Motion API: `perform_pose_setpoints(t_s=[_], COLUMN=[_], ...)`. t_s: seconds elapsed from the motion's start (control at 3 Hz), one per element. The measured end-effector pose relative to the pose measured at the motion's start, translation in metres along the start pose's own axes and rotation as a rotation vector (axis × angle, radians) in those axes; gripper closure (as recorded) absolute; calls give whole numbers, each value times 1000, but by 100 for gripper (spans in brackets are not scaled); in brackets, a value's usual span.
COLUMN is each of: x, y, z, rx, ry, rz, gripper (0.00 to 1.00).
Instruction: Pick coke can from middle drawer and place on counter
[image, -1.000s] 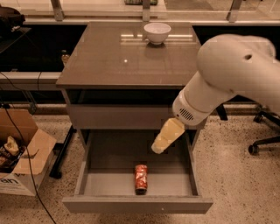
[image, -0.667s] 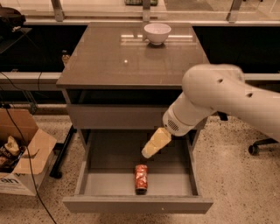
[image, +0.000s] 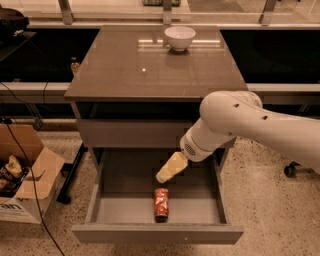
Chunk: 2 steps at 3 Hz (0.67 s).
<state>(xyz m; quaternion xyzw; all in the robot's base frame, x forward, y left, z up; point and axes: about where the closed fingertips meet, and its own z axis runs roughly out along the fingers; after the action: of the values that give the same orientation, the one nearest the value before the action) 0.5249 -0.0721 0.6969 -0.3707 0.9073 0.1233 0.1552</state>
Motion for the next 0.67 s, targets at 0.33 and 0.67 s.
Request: perform_pose_setpoints(t_s=[0.33,0.67], x=[-1,-6], y=[-1,-5], z=[18,51], rx=[-6,-20], ry=[-8,-20], rz=[61,153], gripper=[0,0])
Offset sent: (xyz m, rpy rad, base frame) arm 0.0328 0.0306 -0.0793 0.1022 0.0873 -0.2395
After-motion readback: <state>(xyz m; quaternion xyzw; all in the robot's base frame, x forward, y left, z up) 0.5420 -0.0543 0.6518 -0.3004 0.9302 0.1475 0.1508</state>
